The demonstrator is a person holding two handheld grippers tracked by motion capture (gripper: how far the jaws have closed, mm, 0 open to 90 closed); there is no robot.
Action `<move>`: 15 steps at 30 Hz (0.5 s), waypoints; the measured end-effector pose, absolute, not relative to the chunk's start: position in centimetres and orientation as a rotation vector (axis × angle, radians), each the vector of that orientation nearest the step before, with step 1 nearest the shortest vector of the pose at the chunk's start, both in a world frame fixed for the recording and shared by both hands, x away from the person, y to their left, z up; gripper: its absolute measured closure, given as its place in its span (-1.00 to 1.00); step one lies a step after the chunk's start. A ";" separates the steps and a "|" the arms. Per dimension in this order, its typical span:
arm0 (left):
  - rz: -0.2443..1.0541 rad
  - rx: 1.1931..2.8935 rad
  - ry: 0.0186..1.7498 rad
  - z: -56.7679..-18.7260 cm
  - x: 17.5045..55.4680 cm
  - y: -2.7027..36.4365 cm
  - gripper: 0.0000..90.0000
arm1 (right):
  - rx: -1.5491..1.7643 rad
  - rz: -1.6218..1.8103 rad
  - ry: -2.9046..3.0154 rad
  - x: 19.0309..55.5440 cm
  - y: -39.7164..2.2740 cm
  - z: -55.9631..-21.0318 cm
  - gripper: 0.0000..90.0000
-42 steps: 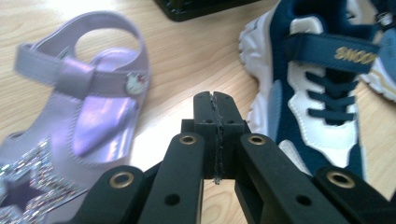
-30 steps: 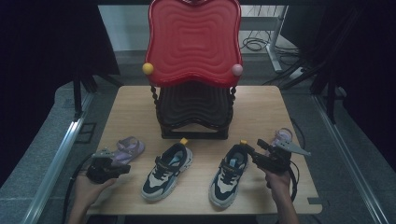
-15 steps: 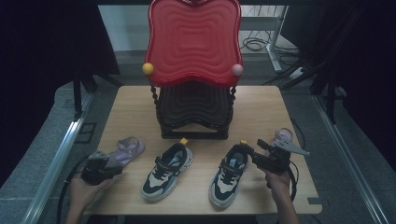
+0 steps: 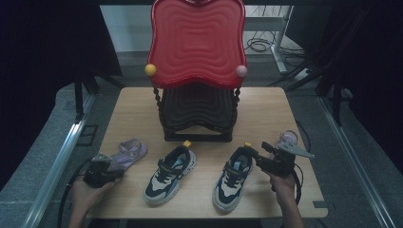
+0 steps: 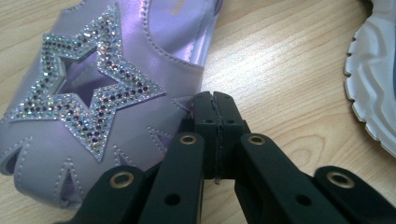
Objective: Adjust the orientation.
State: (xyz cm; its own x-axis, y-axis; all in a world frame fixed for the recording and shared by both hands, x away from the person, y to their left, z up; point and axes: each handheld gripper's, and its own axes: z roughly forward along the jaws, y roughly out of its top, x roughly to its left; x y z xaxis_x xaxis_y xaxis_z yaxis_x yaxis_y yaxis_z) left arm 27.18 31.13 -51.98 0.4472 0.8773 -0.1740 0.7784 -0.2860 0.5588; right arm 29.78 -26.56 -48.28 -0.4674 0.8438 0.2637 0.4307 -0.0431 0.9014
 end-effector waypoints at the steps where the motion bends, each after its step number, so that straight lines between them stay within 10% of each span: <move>1: 0.223 2.120 1.382 -52.0 27.2 31.2 1.00 | 1.348 1.517 1.866 29.8 -26.6 -48.3 -0.28; 15: 0.246 2.133 1.408 -51.8 27.1 31.4 1.00 | 1.360 1.504 1.871 29.8 -26.5 -48.3 -0.28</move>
